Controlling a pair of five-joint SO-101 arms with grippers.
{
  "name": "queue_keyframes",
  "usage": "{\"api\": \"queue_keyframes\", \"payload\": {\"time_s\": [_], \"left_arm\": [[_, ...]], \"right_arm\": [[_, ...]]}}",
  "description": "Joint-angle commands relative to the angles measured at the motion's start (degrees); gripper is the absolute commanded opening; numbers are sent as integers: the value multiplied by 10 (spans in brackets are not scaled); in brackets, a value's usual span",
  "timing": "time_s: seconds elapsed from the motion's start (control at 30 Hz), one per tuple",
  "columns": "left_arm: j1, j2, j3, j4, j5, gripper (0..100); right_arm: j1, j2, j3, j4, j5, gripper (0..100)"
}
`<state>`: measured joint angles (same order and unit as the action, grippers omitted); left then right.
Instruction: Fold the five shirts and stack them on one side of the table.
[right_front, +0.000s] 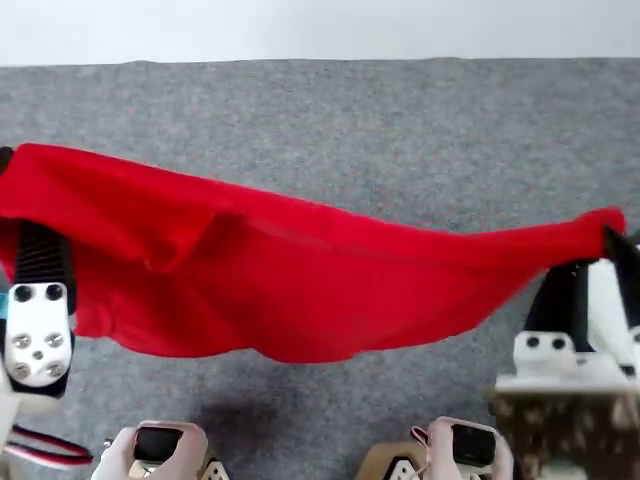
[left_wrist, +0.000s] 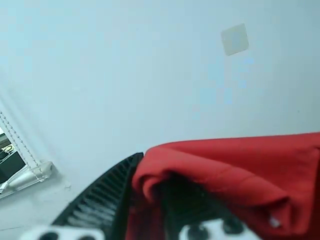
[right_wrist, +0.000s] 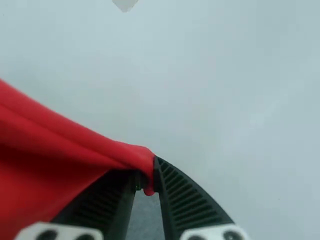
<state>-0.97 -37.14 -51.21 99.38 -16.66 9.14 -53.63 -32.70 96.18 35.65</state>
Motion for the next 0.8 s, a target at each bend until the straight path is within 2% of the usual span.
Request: {"api": "queue_keyframes", "payload": {"time_s": [0.0, 0.2, 0.43, 0.6, 0.77], "left_arm": [[-4, 0, -32, 10, 1, 2], [-4, 5, -34, 10, 0, 2], [-4, 49, 106, -7, 3, 2], [-3, 110, 259, -98, 3, 2], [-3, 182, 393, -252, 2, 2]], "right_arm": [[-6, -8, -28, -3, -4, 11], [-6, -8, -23, 1, -8, 11], [-9, 67, 76, -10, -11, 12], [-54, 138, 223, -97, -36, 12], [-78, 203, 388, -300, -34, 12]]}}
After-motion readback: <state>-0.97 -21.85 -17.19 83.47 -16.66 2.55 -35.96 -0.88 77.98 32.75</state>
